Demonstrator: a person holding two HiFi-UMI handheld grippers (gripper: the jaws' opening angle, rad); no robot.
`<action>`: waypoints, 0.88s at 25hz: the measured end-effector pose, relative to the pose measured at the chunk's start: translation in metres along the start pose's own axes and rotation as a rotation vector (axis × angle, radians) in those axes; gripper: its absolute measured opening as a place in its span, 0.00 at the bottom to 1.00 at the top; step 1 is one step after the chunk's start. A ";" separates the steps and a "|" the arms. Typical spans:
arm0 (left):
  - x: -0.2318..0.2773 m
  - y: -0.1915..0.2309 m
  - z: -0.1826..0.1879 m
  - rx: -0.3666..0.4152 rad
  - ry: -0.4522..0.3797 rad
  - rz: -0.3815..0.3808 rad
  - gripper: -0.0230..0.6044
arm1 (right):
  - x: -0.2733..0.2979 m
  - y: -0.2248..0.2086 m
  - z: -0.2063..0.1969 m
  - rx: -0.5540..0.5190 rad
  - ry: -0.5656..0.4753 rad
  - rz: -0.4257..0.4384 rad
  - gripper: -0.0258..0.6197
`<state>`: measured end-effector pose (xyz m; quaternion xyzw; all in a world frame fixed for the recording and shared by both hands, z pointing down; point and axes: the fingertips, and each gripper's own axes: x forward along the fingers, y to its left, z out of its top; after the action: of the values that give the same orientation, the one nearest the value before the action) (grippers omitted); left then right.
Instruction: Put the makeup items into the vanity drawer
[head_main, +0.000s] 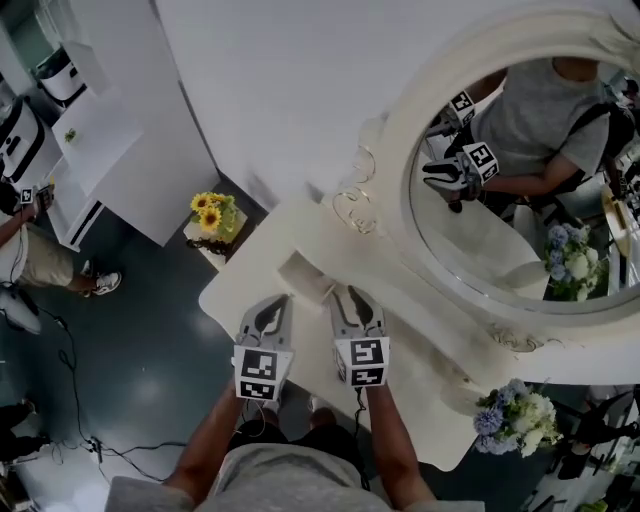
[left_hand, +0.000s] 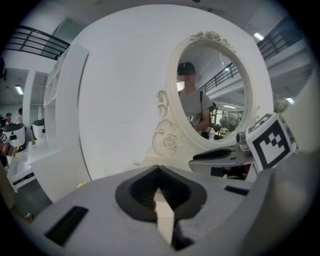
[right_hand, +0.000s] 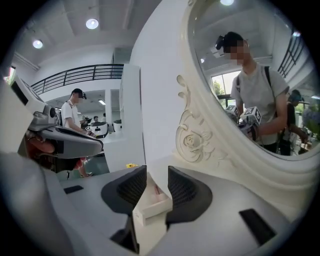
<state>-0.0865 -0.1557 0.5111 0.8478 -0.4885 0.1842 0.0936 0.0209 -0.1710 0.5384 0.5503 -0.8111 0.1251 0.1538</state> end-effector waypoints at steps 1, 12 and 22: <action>-0.001 -0.002 0.007 0.010 -0.010 -0.016 0.04 | -0.007 -0.003 0.006 0.007 -0.011 -0.020 0.26; -0.010 -0.041 0.058 0.116 -0.115 -0.222 0.04 | -0.090 -0.030 0.039 0.043 -0.110 -0.281 0.26; -0.029 -0.063 0.066 0.185 -0.155 -0.372 0.04 | -0.149 -0.023 0.040 0.052 -0.168 -0.504 0.10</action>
<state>-0.0307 -0.1227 0.4404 0.9398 -0.3106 0.1422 0.0102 0.0893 -0.0663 0.4448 0.7471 -0.6549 0.0575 0.0981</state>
